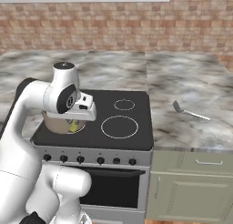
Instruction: Put the squash and lemon wedge in the pot. Retrieve the spatula and lightly stir the vegetables in the pot.
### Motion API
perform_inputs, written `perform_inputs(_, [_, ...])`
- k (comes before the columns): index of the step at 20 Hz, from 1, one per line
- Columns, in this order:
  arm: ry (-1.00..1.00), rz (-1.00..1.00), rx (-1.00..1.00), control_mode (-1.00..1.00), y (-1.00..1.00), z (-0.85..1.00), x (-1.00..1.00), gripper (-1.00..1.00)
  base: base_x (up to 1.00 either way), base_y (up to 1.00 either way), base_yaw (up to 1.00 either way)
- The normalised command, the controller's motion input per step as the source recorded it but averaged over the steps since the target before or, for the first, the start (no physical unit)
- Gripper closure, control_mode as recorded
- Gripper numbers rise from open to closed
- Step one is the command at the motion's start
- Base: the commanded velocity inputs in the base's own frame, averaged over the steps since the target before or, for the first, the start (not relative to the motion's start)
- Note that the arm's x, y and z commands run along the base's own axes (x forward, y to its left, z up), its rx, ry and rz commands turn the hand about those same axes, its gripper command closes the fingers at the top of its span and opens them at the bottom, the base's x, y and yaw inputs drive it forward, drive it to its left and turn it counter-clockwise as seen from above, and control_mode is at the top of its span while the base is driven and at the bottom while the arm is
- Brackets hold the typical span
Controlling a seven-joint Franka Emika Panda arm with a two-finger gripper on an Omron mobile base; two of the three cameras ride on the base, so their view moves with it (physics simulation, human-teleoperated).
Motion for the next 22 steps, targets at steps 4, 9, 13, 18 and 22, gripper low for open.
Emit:
perform_inputs(4, [0.0,0.0,0.0,1.0,0.0,0.0,0.0,1.0,0.4,0.13,-0.01])
perform_inputs(9, [0.0,0.0,0.0,1.0,0.0,0.0,0.0,1.0,0.61,0.0,0.0])
perform_inputs(13, [0.0,0.0,0.0,1.0,0.0,0.0,0.0,1.0,0.06,0.0,0.0])
perform_inputs(18, [0.0,0.0,0.0,1.0,0.0,0.0,0.0,1.0,0.0,0.0,0.0])
perform_inputs(22, [0.0,0.0,0.0,1.0,0.0,0.0,0.0,1.0,0.0,0.0,0.0])
